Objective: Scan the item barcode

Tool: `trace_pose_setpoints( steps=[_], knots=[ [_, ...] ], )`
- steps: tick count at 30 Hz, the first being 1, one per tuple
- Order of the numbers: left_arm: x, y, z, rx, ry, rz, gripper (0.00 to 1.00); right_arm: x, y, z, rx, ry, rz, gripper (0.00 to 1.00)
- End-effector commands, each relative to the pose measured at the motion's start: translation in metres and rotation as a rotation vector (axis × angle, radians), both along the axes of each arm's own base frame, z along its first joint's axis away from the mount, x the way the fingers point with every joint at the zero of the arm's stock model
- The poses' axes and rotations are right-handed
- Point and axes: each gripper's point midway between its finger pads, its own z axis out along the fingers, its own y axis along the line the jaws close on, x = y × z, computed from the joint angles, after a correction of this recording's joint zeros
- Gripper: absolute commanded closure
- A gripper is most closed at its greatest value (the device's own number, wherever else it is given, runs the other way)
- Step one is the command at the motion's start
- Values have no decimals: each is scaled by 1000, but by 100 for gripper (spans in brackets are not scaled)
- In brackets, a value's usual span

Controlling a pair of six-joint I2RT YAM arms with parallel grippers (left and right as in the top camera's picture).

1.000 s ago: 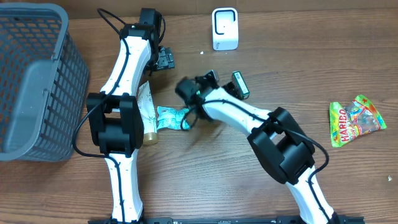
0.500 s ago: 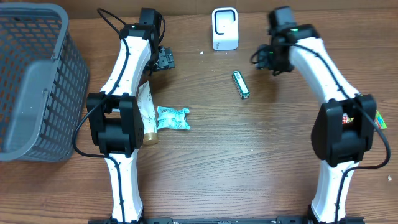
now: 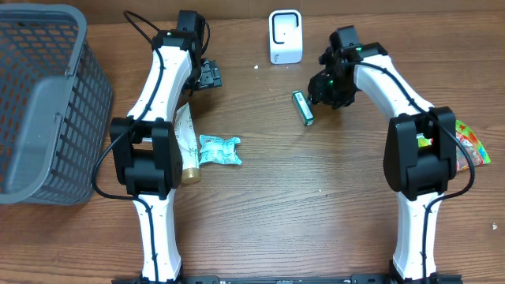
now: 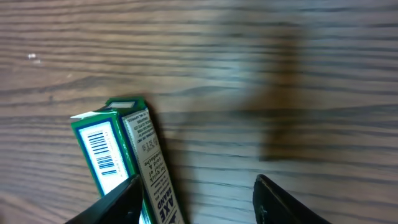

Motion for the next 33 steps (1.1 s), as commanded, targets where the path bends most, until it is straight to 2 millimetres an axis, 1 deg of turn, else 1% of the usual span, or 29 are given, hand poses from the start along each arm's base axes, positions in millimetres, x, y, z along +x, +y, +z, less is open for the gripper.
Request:
trace_pose_setpoints(
  steps=[1, 6, 12, 15, 18, 24, 26, 27, 28, 30, 33],
  knots=[
    [1, 4, -3, 11, 0, 16, 0, -4, 0, -12, 3, 25, 12, 43],
    [1, 4, -3, 11, 0, 16, 0, -5, 4, -12, 1, 17, 37, 45],
    [1, 4, -3, 11, 0, 16, 0, -8, 15, -13, -5, 14, 70, 48],
    [5, 11, 0, 69, -9, -36, 0, -12, 22, -13, -8, 11, 102, 48],
    [4, 15, 1, 111, 12, -130, 0, -14, 22, -14, -24, 14, 110, 47],
    [4, 12, 0, 104, 13, -142, 0, -14, 23, -14, -23, 15, 109, 47],
    [8, 2, -1, 42, -8, -134, 0, -14, 25, -13, -18, 15, 113, 47],
    [5, -9, -3, -20, 2, -145, 0, -15, 26, -13, -16, 16, 115, 47],
    [-3, -18, -5, -73, 39, -174, 0, -15, 26, -13, -15, 16, 115, 47],
    [-3, -32, 1, -139, 31, -245, 0, -16, 27, -13, -9, 22, 116, 47],
    [-4, -62, 26, -282, -17, -384, 0, -16, 27, -13, -6, 23, 114, 47]
  ],
)
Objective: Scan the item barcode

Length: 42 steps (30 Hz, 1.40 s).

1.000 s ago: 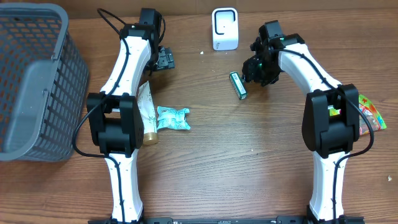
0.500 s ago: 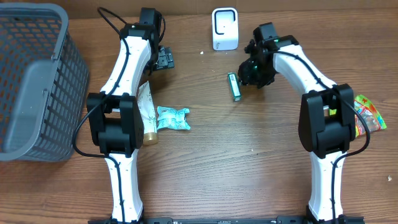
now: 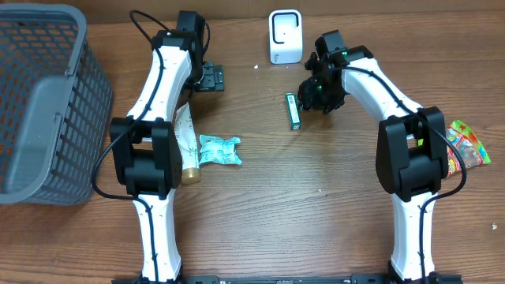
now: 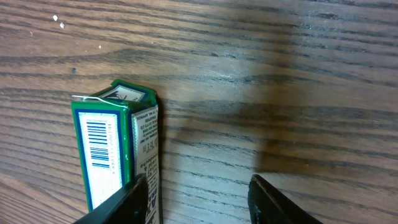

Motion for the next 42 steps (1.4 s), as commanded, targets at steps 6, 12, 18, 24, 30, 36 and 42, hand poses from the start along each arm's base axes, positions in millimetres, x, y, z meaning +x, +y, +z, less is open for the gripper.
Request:
trace_pose_setpoints(
  steps=[6, 12, 18, 24, 30, 36, 42],
  knots=[
    [-7, -74, 80, -388, -121, -275, 0, -4, 5, -7, 27, 21, 10, 47],
    [-20, -113, 68, -470, -73, -303, 0, -3, 12, -4, 71, 22, 14, 47],
    [-46, -183, 35, -539, -31, -372, 0, -4, 11, -4, 70, 24, 12, 47],
    [-63, -219, 5, -464, -30, -378, 0, -4, 12, -4, 73, 26, 13, 47],
    [-65, -216, -4, -348, -41, -333, 0, -5, 12, -4, 73, 29, 13, 47],
    [-66, -206, -11, -305, -25, -276, 0, -4, 12, -4, 73, 27, 13, 47],
    [-75, -201, -31, -300, 5, -256, 0, -5, 11, -4, 72, 31, 13, 47]
  ],
)
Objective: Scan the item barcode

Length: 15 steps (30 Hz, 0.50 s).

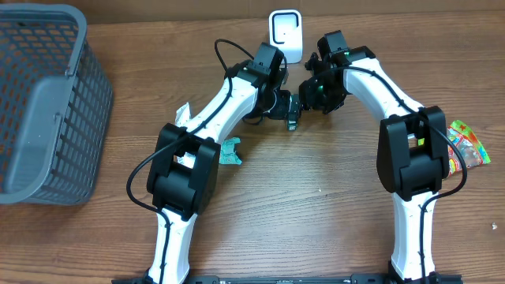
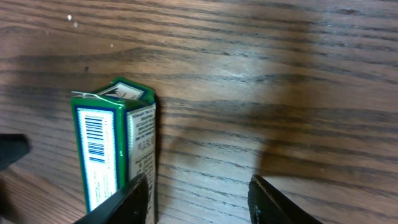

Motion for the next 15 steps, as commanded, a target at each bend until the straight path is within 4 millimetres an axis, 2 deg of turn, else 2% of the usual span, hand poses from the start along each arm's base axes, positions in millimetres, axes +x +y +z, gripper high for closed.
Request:
trace_pose_setpoints(
  steps=[1, 7, 15],
  knots=[
    [-8, 3, -6, 15, 16, 25, 0, -4, 7, -4, 15, 17, 10, 47],
    [-8, 4, -6, 17, 13, 18, 0, -4, 7, -4, 16, 16, 10, 47],
    [-7, 14, -8, 42, 22, 37, 0, -2, 7, -4, 18, 9, 9, 48]
  ],
)
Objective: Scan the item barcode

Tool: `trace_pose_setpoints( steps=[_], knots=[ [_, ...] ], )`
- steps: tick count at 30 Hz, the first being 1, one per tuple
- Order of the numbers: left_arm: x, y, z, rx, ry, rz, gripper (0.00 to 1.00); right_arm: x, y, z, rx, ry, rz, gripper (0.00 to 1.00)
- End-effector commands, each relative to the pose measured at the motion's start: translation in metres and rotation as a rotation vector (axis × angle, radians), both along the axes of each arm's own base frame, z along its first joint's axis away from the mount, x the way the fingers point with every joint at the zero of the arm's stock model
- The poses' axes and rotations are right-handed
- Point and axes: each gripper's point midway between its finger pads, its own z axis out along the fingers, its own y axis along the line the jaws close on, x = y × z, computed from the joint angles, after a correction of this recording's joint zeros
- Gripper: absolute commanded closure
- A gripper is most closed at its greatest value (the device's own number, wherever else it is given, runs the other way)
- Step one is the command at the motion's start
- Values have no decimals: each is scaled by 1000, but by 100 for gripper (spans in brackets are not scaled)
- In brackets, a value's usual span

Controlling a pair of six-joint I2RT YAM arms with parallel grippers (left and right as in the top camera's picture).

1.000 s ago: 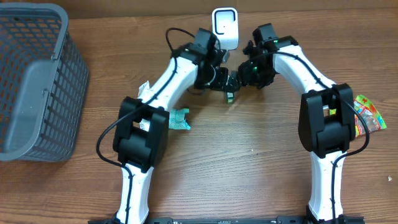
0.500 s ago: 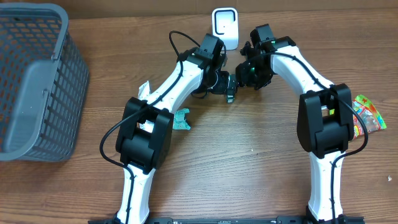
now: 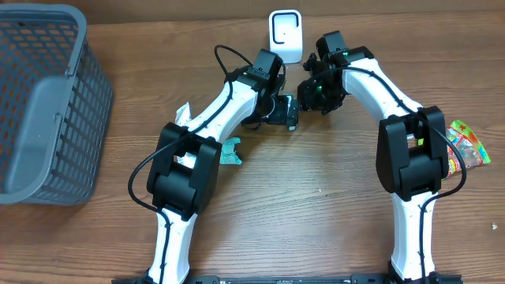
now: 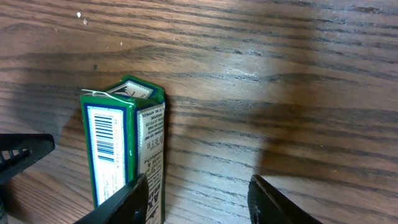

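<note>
The item is a small green box [image 4: 121, 149] lying on the wooden table [image 4: 280, 74], its white barcode panel facing up. In the overhead view the box [image 3: 289, 114] lies in front of the white scanner [image 3: 285, 35]. My right gripper [image 4: 199, 202] is open over the table, and its left finger [image 4: 127, 202] rests against the box's right side. My left gripper [image 3: 280, 110] reaches in from the left. One of its black fingertips [image 4: 25, 152] shows just left of the box, apart from it.
A grey mesh basket [image 3: 47, 102] stands at the far left. A teal packet [image 3: 231, 150] and a tube [image 3: 183, 114] lie partly under the left arm. A colourful snack packet [image 3: 467, 146] lies at the right edge.
The left fingertip reaches further into the right wrist view, closer to the box. The box sits slightly further right and a little turned. The right gripper is still open against it.
At first the box lay slanted beside my open right gripper, and the left arm was far back on the left. Then the box lay straight and further left. Later the left arm had come across to the box, where it is now.
</note>
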Motion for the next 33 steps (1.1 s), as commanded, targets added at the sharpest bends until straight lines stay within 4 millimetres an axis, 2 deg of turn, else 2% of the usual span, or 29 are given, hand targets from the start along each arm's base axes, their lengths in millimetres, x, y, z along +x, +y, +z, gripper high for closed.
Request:
trace_pose_setpoints(
  steps=[1, 6, 13, 22, 25, 33],
  knots=[
    [2, 8, 5, 19, -6, 27, 1, -1, 4, -4, 8, 6, 3, 48],
    [2, 14, 5, 49, -11, 26, 0, 2, 5, -4, 13, -1, -10, 48],
    [9, 17, 30, 51, -45, -27, 0, 2, 5, -4, 13, -3, -10, 48],
    [10, 20, 29, 61, -50, -46, 0, 3, 5, -4, 14, -7, -10, 48],
    [12, 26, 28, 101, -66, -45, 0, 3, 5, -3, 15, -8, -11, 48],
    [9, 37, 14, 148, -58, -33, 0, 2, 5, -4, 13, -3, -10, 48]
  ],
)
